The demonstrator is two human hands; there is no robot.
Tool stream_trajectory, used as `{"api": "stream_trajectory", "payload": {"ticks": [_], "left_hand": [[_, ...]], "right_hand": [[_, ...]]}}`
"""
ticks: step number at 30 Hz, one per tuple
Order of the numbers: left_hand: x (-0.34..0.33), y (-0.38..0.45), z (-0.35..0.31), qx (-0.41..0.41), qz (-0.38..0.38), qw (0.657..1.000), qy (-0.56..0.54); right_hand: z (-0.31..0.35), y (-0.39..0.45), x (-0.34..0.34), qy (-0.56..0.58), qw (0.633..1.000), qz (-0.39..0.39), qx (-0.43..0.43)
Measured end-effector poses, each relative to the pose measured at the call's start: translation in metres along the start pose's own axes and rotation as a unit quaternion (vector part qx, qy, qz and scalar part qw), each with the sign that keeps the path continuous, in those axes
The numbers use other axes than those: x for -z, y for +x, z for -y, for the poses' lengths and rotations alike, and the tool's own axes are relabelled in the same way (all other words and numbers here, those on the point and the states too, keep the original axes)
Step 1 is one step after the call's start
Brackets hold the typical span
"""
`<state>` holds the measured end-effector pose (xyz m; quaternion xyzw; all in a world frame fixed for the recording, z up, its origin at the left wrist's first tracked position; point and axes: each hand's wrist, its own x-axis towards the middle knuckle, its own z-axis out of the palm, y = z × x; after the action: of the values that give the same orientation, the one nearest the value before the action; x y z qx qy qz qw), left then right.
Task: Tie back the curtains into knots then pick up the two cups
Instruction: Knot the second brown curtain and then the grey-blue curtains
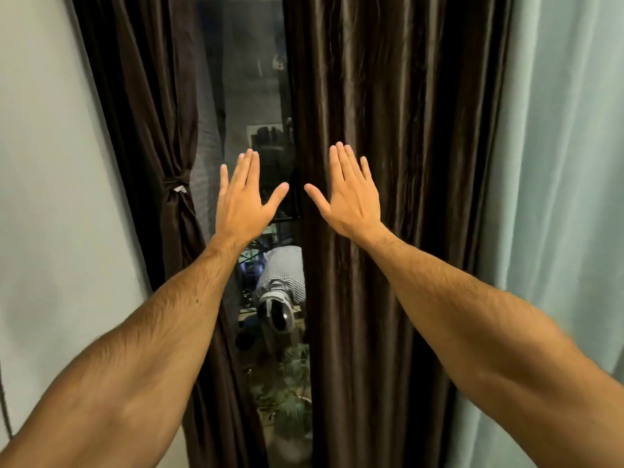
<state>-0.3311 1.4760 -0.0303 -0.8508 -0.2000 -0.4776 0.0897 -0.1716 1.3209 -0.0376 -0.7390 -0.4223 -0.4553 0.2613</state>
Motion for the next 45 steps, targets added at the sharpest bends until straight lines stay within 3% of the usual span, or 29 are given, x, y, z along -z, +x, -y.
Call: {"api": "stream_trajectory", "payload": {"ticks": [18, 27, 36, 42, 45], "left_hand": [[-0.029, 0.026, -0.078, -0.022, 0.027, 0.996, -0.079], [-0.059, 0.05, -0.095, 0.06, 0.056, 0.991, -0.101], [-0.092, 0.068, -0.108, 0.19, 0.083, 0.953, -0.221], [-0.119, 0.084, -0.104, 0.203, 0.086, 0.945, -0.243], [-0.125, 0.09, -0.105, 0.196, 0.088, 0.941, -0.263]], "right_hand": [[-0.109, -0.028, 0.057, -0.088, 0.992, 0.002, -0.095], [-0.182, -0.023, 0.037, -0.077, 0.981, 0.022, -0.175], [-0.223, -0.001, 0.007, 0.055, 0.934, 0.088, -0.341], [-0.236, 0.014, -0.016, 0.129, 0.886, 0.056, -0.442], [-0.235, 0.018, -0.021, 0.135, 0.881, 0.048, -0.451]]}}
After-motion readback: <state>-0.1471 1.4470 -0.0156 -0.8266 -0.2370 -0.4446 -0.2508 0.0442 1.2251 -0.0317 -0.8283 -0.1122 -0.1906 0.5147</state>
